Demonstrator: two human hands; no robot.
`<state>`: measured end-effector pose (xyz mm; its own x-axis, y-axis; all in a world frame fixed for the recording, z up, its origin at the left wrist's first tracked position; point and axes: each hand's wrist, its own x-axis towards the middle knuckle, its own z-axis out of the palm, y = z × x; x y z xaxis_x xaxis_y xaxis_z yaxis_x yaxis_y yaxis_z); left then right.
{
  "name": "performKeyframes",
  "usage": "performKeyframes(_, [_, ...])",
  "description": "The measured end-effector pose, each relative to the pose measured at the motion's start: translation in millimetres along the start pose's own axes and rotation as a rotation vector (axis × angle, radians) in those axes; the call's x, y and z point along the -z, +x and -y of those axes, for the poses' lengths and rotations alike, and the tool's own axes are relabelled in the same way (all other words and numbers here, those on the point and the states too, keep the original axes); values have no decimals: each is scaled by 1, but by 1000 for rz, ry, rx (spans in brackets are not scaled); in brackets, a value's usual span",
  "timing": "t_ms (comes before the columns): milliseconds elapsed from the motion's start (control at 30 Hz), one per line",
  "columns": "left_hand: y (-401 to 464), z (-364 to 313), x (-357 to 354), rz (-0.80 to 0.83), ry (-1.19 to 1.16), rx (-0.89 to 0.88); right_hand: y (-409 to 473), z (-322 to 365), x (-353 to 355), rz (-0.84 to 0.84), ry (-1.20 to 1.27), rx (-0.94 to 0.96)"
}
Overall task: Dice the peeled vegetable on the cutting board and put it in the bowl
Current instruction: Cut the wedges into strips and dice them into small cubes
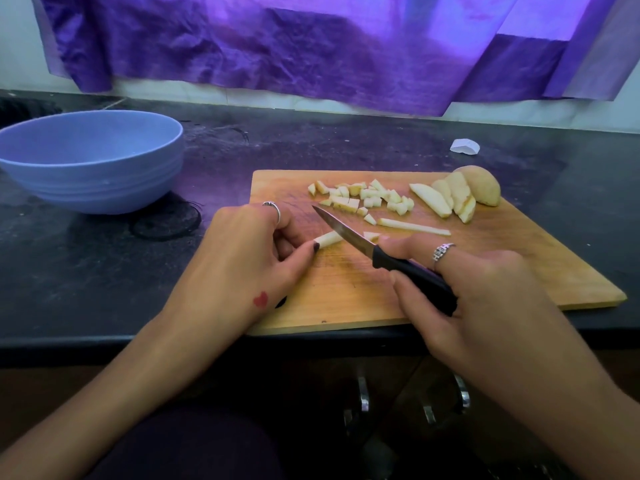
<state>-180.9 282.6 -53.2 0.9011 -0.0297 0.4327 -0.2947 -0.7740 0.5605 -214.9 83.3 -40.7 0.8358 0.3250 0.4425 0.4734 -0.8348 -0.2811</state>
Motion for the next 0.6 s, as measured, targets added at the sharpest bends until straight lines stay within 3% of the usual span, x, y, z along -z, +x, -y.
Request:
performKeyframes(333, [0, -2, 0, 1, 3, 16, 8, 4, 7, 162, -46, -10])
performKeyframes(600, [-1, -1, -1, -1, 1, -12, -5, 1, 0, -40, 26, -6])
